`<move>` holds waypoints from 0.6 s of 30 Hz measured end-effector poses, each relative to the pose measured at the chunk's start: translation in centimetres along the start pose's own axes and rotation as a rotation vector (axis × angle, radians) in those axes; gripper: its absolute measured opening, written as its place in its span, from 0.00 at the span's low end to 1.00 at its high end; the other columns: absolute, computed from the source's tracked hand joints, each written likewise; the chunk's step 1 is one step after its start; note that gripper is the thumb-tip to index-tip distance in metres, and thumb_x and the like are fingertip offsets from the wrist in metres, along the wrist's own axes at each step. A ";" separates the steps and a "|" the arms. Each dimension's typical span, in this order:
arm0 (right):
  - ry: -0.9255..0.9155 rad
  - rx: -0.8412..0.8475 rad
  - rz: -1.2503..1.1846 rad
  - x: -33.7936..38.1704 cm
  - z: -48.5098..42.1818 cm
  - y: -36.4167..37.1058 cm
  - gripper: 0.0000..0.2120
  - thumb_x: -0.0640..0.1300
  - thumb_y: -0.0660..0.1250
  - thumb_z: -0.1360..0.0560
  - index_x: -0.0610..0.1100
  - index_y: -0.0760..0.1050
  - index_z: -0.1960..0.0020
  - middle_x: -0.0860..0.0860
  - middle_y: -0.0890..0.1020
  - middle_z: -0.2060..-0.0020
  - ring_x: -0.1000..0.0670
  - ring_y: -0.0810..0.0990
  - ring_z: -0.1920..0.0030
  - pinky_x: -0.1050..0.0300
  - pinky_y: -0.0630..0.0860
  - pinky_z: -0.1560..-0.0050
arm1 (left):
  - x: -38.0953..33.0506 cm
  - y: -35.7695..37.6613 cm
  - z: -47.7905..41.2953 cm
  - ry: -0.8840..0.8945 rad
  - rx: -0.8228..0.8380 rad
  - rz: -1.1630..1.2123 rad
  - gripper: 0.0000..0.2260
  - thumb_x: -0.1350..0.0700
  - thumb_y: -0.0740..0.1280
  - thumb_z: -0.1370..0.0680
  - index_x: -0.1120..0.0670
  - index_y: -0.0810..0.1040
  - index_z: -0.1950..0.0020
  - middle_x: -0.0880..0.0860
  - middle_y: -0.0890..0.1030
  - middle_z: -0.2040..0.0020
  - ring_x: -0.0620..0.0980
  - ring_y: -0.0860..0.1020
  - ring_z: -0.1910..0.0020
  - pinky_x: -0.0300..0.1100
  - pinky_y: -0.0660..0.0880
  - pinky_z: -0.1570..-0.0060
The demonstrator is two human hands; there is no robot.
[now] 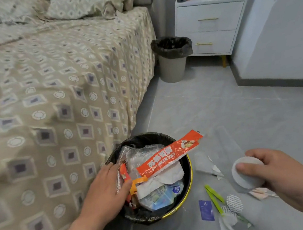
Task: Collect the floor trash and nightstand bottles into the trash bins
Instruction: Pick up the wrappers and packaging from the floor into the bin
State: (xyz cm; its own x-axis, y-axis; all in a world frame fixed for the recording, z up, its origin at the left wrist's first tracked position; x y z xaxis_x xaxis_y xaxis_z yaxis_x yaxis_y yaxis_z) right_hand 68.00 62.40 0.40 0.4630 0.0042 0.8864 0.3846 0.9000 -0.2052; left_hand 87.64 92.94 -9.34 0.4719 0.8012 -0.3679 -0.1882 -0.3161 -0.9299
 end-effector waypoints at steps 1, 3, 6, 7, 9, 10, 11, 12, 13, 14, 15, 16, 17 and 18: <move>-0.076 0.022 0.075 1.4 -0.1 1.5 0.06 0.38 0.75 0.37 0.41 0.78 0.68 0.49 0.77 0.73 0.54 0.74 0.72 0.65 0.70 0.73 | 0.6 0.3 0.3 -0.013 0.024 0.064 0.38 0.32 0.46 0.29 0.51 0.60 0.25 0.51 0.62 0.24 0.45 0.52 0.24 0.42 0.51 0.27; -0.200 0.032 0.225 3.3 -0.9 5.3 0.08 0.36 0.73 0.31 0.44 0.79 0.67 0.54 0.79 0.73 0.59 0.75 0.73 0.68 0.71 0.72 | 1.4 0.9 0.6 -0.001 0.042 0.137 0.36 0.35 0.46 0.28 0.52 0.57 0.24 0.51 0.58 0.23 0.40 0.46 0.26 0.39 0.47 0.28; -0.374 -0.010 0.540 3.2 -4.0 11.3 0.02 0.44 0.68 0.27 0.45 0.78 0.58 0.52 0.82 0.61 0.54 0.80 0.59 0.57 0.76 0.60 | 2.0 1.4 0.9 -0.003 0.075 0.146 0.30 0.39 0.49 0.22 0.49 0.51 0.22 0.47 0.51 0.21 0.38 0.40 0.27 0.44 0.47 0.27; -0.408 -0.008 0.673 2.6 -5.4 13.3 0.05 0.46 0.66 0.26 0.44 0.74 0.57 0.50 0.80 0.60 0.48 0.78 0.56 0.53 0.74 0.60 | 2.0 1.6 1.0 -0.018 0.092 0.145 0.28 0.41 0.50 0.21 0.48 0.48 0.22 0.46 0.48 0.21 0.37 0.39 0.27 0.49 0.48 0.26; -0.424 0.039 0.861 0.8 -8.4 16.8 0.07 0.47 0.62 0.23 0.44 0.69 0.56 0.49 0.75 0.60 0.45 0.75 0.56 0.54 0.69 0.63 | 2.1 1.7 1.2 -0.036 0.122 0.141 0.29 0.41 0.50 0.20 0.47 0.45 0.22 0.43 0.44 0.22 0.37 0.36 0.27 0.54 0.49 0.27; -0.385 0.070 0.920 -0.4 -9.7 18.3 0.07 0.48 0.61 0.23 0.44 0.68 0.52 0.48 0.76 0.56 0.44 0.75 0.54 0.54 0.70 0.60 | 2.1 1.7 1.2 -0.038 0.139 0.135 0.31 0.38 0.48 0.22 0.46 0.43 0.23 0.42 0.42 0.23 0.37 0.35 0.27 0.54 0.50 0.27; -0.307 0.120 0.970 -1.9 -10.9 19.6 0.10 0.49 0.60 0.23 0.43 0.68 0.46 0.44 0.76 0.48 0.43 0.74 0.47 0.52 0.73 0.52 | 2.1 1.7 1.2 -0.041 0.157 0.126 0.34 0.34 0.45 0.25 0.46 0.41 0.23 0.41 0.41 0.23 0.37 0.33 0.27 0.55 0.50 0.26; -0.218 0.187 1.014 -3.4 -11.9 20.7 0.17 0.51 0.59 0.23 0.43 0.66 0.38 0.40 0.72 0.39 0.40 0.70 0.38 0.48 0.71 0.42 | 2.2 1.7 1.1 -0.041 0.170 0.108 0.36 0.32 0.42 0.28 0.46 0.40 0.23 0.40 0.39 0.24 0.38 0.32 0.27 0.55 0.50 0.26; -0.131 0.261 1.047 -4.8 -12.7 21.6 0.25 0.55 0.56 0.24 0.45 0.61 0.31 0.37 0.63 0.30 0.36 0.61 0.30 0.42 0.64 0.33 | 2.3 1.7 1.1 -0.036 0.178 0.084 0.39 0.30 0.40 0.30 0.45 0.38 0.23 0.40 0.36 0.25 0.39 0.31 0.27 0.55 0.50 0.26; -0.069 0.318 1.071 -5.8 -13.1 22.4 0.31 0.60 0.52 0.26 0.48 0.56 0.27 0.38 0.54 0.25 0.34 0.50 0.26 0.38 0.56 0.29 | 2.4 1.8 1.0 -0.029 0.183 0.059 0.41 0.27 0.39 0.32 0.46 0.37 0.24 0.41 0.34 0.26 0.39 0.30 0.28 0.54 0.50 0.26; -0.028 0.358 1.085 -6.5 -13.4 22.9 0.35 0.65 0.47 0.28 0.52 0.51 0.25 0.39 0.46 0.23 0.34 0.41 0.25 0.35 0.50 0.28 | 2.5 1.8 1.0 -0.024 0.186 0.040 0.43 0.25 0.39 0.33 0.46 0.36 0.24 0.41 0.32 0.26 0.39 0.29 0.28 0.53 0.49 0.26; -0.001 0.380 1.088 -6.9 -13.6 23.2 0.38 0.68 0.44 0.30 0.53 0.47 0.24 0.40 0.41 0.23 0.34 0.36 0.25 0.34 0.46 0.28 | 2.4 1.7 0.9 -0.022 0.184 0.030 0.45 0.24 0.38 0.34 0.47 0.36 0.24 0.42 0.32 0.27 0.39 0.28 0.28 0.52 0.49 0.27; 0.034 0.403 1.089 -7.1 -13.6 23.3 0.39 0.69 0.43 0.29 0.53 0.42 0.23 0.39 0.38 0.24 0.35 0.33 0.26 0.34 0.43 0.27 | 2.3 1.7 1.0 -0.020 0.177 0.030 0.46 0.23 0.37 0.36 0.47 0.36 0.24 0.42 0.31 0.26 0.39 0.28 0.28 0.50 0.49 0.27; 0.072 0.429 1.095 -7.1 -13.4 23.2 0.39 0.69 0.43 0.27 0.52 0.38 0.23 0.38 0.35 0.25 0.36 0.32 0.26 0.35 0.40 0.27 | 2.2 1.7 1.0 -0.019 0.167 0.034 0.49 0.22 0.35 0.37 0.48 0.36 0.23 0.43 0.32 0.26 0.39 0.28 0.29 0.49 0.48 0.28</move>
State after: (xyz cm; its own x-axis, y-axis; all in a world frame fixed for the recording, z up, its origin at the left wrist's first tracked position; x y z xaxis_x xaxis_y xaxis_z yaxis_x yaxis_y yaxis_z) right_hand 84.35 77.39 -16.25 0.4293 0.8533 0.2959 -0.5395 0.5050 -0.6737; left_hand 87.48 94.71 -11.70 0.4470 0.8014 -0.3975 -0.3453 -0.2554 -0.9031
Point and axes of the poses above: each hand's wrist, its own z-axis away from the middle knuckle, its own y-axis out of the palm, x = y × z, the point moved 1 cm from there along -z, towards the middle knuckle
